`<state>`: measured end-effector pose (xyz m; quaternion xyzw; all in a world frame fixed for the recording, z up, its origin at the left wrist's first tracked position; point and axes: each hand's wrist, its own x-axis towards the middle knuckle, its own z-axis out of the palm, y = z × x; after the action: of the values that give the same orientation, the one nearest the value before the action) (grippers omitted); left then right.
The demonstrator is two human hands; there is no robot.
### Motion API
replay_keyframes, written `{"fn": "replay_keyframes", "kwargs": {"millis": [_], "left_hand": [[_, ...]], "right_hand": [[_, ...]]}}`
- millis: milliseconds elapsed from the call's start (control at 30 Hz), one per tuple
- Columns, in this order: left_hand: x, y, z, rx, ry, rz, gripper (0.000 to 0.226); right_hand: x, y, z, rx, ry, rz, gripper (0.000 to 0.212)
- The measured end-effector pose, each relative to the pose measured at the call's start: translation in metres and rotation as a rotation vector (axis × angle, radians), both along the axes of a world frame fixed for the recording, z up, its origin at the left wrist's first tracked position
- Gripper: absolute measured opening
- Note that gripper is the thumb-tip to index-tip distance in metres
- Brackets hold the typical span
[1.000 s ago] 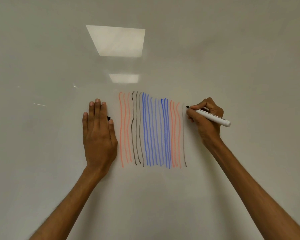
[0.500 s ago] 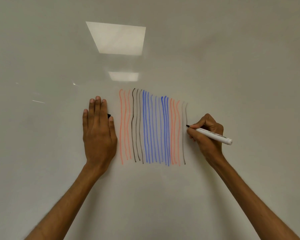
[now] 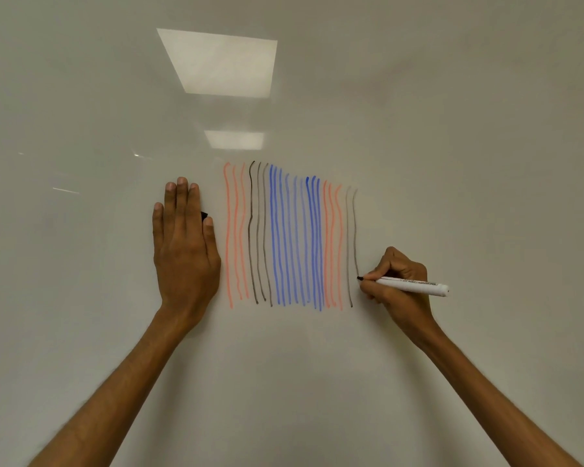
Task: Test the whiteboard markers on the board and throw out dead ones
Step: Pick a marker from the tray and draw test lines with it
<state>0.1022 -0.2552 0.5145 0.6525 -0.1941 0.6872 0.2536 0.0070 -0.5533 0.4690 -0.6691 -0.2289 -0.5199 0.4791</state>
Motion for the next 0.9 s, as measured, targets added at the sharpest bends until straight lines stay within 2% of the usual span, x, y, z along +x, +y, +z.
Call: {"fn": "replay_keyframes", "kwargs": {"millis": [167,400,533,733,900], "left_hand": [[0.000,0.000,0.000,-0.002,0.002,-0.001,0.051],[0.000,0.000,-0.001,-0.003,0.009,-0.008,0.051],[-0.002,-0.001,-0.001,-0.003,0.008,-0.005,0.051],[-0.001,0.000,-0.002,0.001,0.012,-0.004,0.052],[-0.001,0.001,-0.002,-0.001,-0.003,-0.010,0.052]], "right_hand": [[-0.001,-0.003,-0.014,-0.034,0.040,-0.004,0.027],[-0.005,-0.005,-0.028,-0.092,0.133,-0.002,0.018],[-0.015,-0.001,-0.010,0.015,0.221,0.149,0.011],[-0.022,0.005,0.059,0.268,0.005,0.140,0.024],[-0.017,0.010,0.106,0.363,-0.055,0.142,0.031]]}}
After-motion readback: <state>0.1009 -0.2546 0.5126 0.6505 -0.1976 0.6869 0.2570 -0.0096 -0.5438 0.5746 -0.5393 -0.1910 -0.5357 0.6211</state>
